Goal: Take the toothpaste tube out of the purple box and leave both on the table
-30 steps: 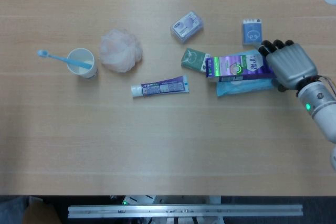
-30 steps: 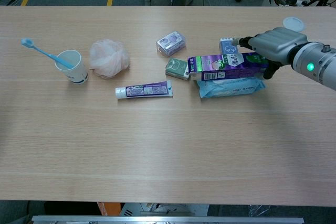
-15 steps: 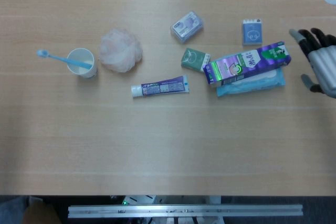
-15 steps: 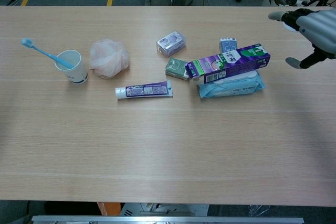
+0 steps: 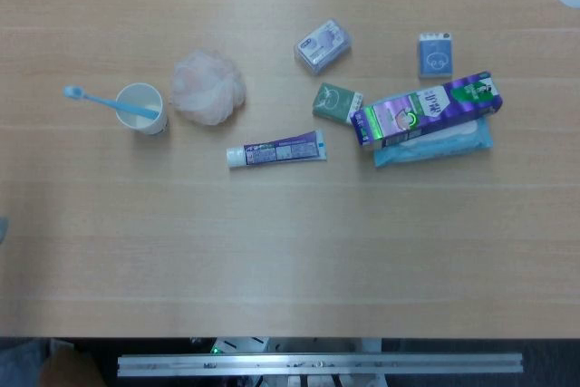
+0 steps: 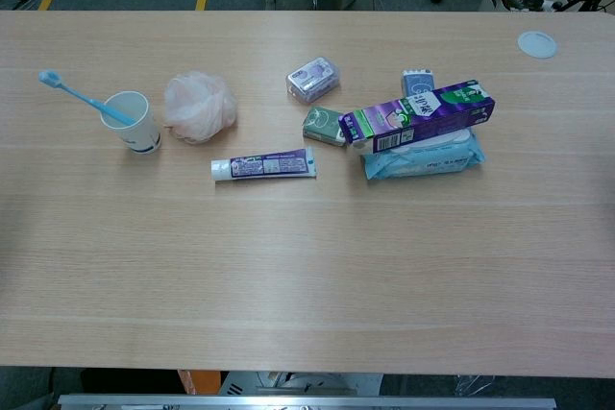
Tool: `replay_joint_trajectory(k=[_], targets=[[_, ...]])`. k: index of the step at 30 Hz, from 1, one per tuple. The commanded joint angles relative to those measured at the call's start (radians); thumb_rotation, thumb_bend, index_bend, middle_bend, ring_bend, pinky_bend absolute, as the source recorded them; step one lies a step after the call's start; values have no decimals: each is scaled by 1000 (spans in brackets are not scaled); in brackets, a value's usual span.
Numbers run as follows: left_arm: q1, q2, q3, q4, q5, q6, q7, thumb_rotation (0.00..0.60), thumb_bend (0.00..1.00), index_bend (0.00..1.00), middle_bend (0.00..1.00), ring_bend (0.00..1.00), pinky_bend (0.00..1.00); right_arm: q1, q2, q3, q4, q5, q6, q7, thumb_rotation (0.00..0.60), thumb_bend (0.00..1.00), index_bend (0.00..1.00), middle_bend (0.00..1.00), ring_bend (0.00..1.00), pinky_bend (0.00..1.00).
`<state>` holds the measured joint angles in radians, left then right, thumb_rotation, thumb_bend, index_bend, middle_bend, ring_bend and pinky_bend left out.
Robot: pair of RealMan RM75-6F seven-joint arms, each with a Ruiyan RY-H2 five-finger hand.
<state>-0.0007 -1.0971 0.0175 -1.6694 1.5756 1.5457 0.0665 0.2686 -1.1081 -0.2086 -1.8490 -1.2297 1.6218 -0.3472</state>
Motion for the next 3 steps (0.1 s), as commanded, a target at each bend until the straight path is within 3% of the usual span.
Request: replay_joint_trajectory(k=[1,3], targets=[[-1,-1,-1,-4,2,2,5,600,270,114,84,77,110,-36,7,5,6,-40,22,11,600,289,7,196,97,226],[0,-3,-2,-5,1,5,6,600,270,114,84,77,110,-48,6,13,15,-60,26,9,600,289,17,198,97,226]])
